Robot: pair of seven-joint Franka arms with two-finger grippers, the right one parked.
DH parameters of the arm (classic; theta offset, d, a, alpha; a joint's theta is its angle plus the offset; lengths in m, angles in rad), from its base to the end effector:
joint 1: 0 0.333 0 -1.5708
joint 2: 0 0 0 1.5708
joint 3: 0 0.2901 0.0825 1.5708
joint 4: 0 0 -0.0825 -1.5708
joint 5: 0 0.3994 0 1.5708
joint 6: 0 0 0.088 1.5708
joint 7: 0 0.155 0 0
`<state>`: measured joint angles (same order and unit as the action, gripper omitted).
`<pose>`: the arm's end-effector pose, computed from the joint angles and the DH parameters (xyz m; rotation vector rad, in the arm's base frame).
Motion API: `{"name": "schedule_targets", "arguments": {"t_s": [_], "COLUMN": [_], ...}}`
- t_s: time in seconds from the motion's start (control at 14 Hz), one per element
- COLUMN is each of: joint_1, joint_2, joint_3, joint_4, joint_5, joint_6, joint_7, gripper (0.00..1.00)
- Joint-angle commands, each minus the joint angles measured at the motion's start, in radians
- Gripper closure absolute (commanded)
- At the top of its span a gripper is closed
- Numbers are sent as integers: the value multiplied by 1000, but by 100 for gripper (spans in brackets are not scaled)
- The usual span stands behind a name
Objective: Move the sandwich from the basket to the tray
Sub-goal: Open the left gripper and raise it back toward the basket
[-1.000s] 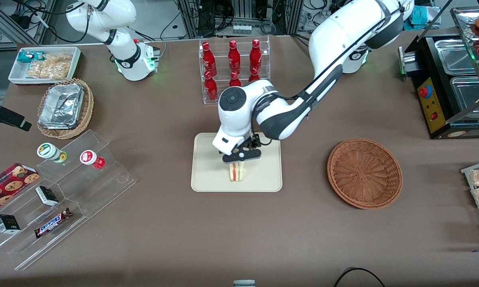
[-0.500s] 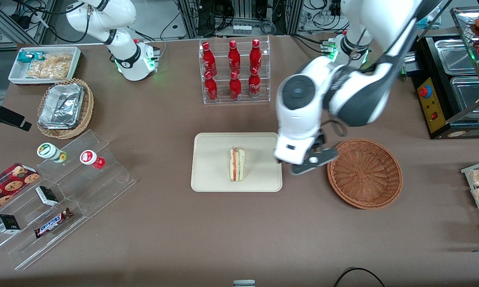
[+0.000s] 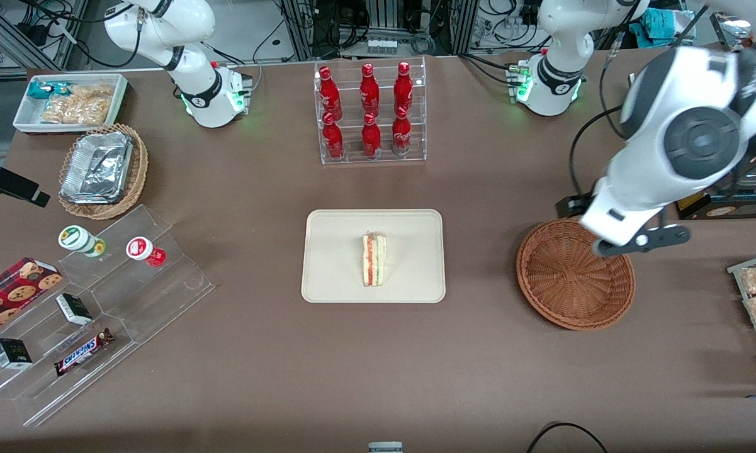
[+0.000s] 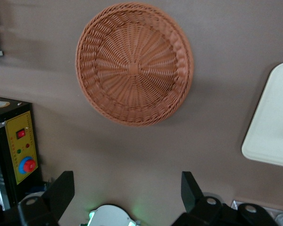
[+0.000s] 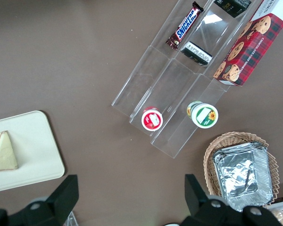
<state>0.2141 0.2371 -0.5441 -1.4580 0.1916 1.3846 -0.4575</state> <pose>0.5733 -0.1365 0.4712 -2.9460 -0.1951 0.3401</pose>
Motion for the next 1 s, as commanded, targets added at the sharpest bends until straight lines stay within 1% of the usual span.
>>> {"name": "schedule_targets", "arguments": {"t_s": [0.0,0.14,0.29,0.93], "joint_1": [-31,-38,-25,-56], "joint_2": [-143,-191,-193,-206], "joint_3": [137,183,187,181], "joint_4": [-85,-81,-38,-27], "joint_5": [-110,-124,-129,-115], "joint_6": [-27,-64,-62,-56], "joint_7": [123,184,209,214], "gripper": [0,0,0,0]}}
